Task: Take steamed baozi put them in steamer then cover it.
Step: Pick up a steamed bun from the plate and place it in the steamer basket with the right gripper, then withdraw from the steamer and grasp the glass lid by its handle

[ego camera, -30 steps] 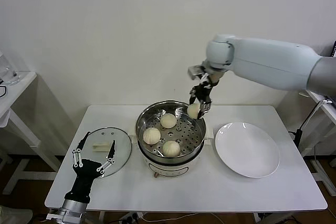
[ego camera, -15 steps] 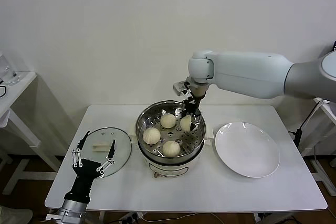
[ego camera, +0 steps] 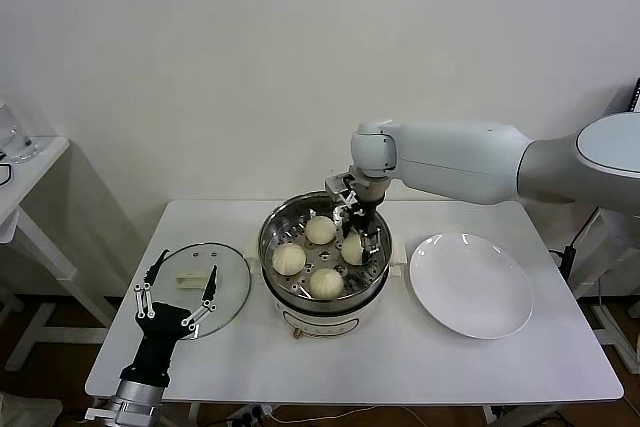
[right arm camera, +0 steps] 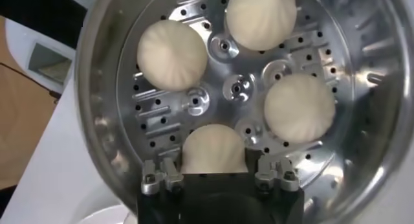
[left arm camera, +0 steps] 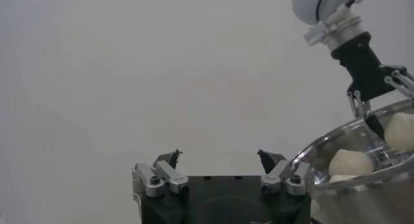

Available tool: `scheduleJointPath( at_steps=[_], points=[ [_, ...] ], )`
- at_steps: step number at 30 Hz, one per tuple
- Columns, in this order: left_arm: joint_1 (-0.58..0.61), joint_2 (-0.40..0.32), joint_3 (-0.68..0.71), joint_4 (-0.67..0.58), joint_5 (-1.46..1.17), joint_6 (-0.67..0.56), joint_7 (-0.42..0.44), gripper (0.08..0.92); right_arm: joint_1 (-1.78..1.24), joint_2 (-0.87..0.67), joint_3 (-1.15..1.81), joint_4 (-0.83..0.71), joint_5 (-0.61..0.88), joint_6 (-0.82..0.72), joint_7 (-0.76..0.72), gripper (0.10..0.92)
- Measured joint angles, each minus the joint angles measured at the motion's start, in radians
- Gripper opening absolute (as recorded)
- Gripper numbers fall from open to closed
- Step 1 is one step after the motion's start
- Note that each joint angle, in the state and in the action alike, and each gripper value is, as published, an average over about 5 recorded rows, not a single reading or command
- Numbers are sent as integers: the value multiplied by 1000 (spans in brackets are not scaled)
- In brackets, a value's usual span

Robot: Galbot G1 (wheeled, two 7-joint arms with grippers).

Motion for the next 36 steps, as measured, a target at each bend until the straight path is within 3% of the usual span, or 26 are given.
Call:
scheduleJointPath(
  at_steps=[9, 15, 19, 26, 31, 36],
  points=[
    [-9, -2, 3, 8, 14, 8, -2, 823, -17, -61, 75, 54, 4, 5, 28, 823],
    [-19, 0, 9, 17, 32, 10, -7, 823, -58, -177, 207, 143, 49, 57, 155, 823],
    [-22, -2, 10, 18, 46, 17, -9, 823, -103, -279, 300, 216, 73, 111, 332, 823],
    [-32, 2, 12, 26, 76, 31, -18, 823, -304, -433, 550, 293, 62, 231, 767, 823],
    [-40, 1, 8, 28, 105, 55, -14, 823, -547, -483, 818, 320, 20, 313, 1034, 823],
    [-50, -3, 4, 42, 142, 69, -12, 823, -833, -480, 1136, 337, -33, 388, 1195, 823]
  ],
)
